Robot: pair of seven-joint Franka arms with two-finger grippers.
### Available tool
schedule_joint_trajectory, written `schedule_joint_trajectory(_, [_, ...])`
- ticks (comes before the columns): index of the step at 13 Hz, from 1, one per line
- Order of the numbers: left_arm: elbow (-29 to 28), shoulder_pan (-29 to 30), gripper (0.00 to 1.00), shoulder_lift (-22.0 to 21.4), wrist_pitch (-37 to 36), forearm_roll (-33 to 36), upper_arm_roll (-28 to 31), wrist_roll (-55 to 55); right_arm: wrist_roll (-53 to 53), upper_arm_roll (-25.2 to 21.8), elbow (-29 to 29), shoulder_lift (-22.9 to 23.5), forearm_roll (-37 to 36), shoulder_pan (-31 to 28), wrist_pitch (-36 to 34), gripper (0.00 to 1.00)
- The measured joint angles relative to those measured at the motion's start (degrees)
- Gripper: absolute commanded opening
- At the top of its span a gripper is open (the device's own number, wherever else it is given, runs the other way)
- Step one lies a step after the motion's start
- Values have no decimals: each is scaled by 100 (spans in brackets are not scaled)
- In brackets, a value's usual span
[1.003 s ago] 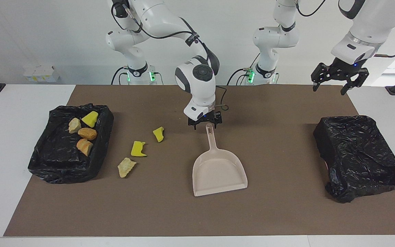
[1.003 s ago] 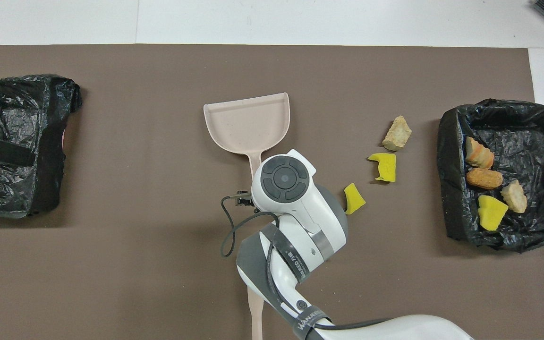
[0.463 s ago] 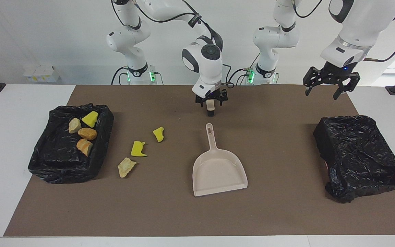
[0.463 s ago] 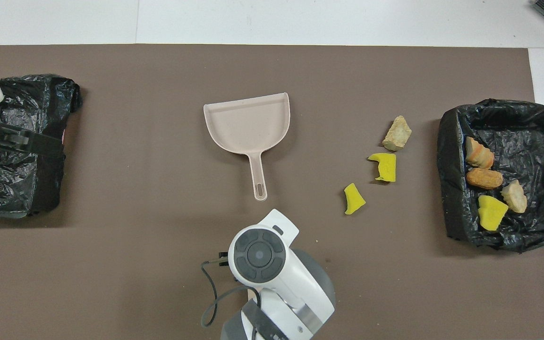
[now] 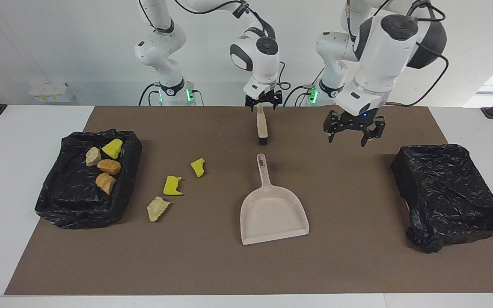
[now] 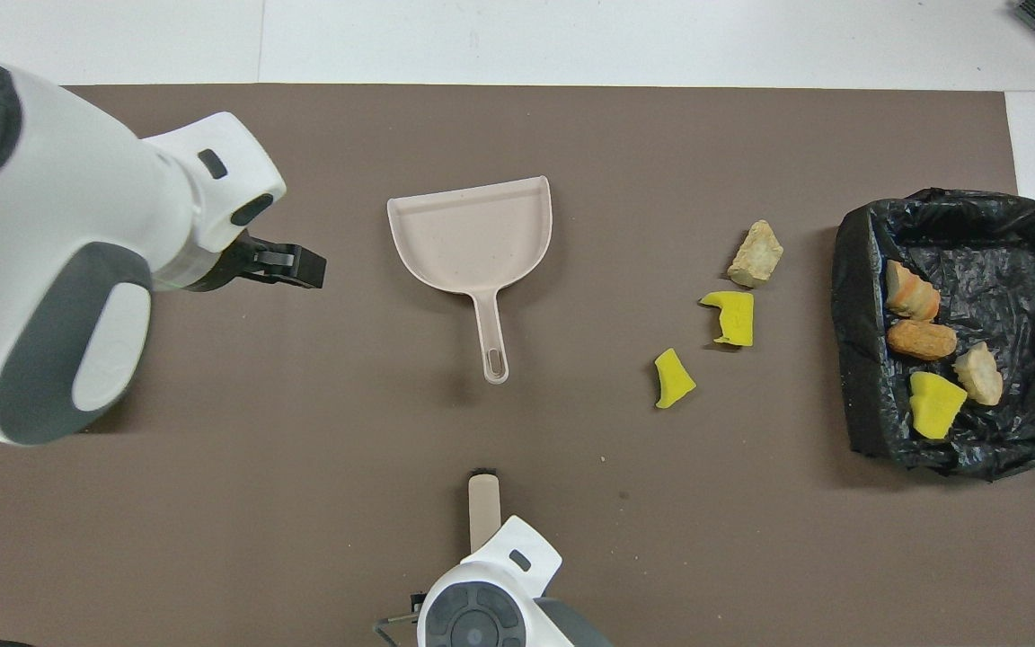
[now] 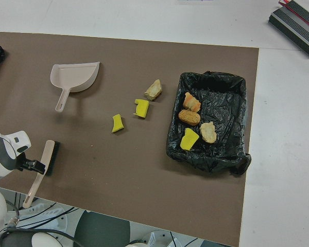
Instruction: Sweep and dump trash in bin
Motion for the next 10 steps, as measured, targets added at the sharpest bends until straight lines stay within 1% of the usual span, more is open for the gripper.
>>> schedule_joint_trajectory(2, [-221,-332,100,119,343,0,-3,-527,196,1,-270,-211,65,186,1,87])
schedule_joint_trajectory(3, [-279,-510,100,231,460,0,-4,-801,249,2,-406,-292,69,238,36,84])
schedule_joint_trajectory(4, [-321,-709,100,393,639,0,-3,-1126,286,0,-553,-346,88,272,180,79])
schedule_joint_trajectory(6, [-336,-1031,100,770,1116,1,-5,-1682,423,1,-754,-356,231,357,520,64])
schedule_joint_trajectory(8, [-341,-1281,100,1064,1547,2,-6,-2128,484,1,-792,-356,291,396,566,38])
schedule_joint_trajectory(10, [-346,-1425,100,1273,1750,2,-4,-2373,489,-1,-792,-356,303,398,566,20])
